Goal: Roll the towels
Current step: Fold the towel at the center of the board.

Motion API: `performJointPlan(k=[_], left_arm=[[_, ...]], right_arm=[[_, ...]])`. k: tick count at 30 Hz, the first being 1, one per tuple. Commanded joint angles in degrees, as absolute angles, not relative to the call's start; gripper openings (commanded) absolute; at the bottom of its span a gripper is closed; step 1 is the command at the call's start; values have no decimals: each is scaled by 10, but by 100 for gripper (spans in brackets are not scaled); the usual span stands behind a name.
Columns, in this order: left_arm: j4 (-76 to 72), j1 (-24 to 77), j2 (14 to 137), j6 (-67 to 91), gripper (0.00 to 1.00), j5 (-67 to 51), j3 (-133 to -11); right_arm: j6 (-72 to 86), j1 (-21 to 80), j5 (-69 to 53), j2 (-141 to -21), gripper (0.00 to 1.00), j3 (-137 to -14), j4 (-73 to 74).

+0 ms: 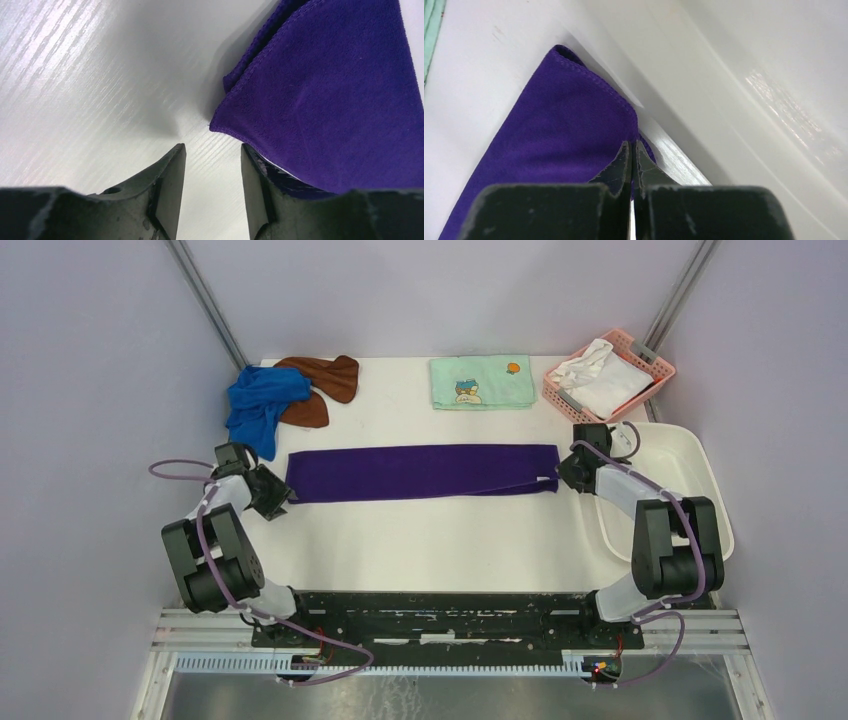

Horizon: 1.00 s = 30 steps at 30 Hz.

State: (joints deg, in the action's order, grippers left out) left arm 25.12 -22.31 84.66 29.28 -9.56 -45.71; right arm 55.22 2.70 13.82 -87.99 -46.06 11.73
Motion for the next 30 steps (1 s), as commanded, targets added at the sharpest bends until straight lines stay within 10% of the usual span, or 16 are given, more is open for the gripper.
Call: performJointPlan(k=[1, 15, 23, 30], left_arm=[[214, -225, 868, 319, 48, -106, -461], [222, -225, 936, 301, 34, -76, -511], [249, -225, 903, 296, 3, -63, -522], [287, -224, 895, 296, 3, -62, -628]], right_arm=[[530, 24, 128, -875, 0, -486, 112], [524, 23, 114, -877, 0, -485, 107], [513, 22, 111, -872, 0, -499, 121], [471, 22, 118, -874, 0, -571, 185]])
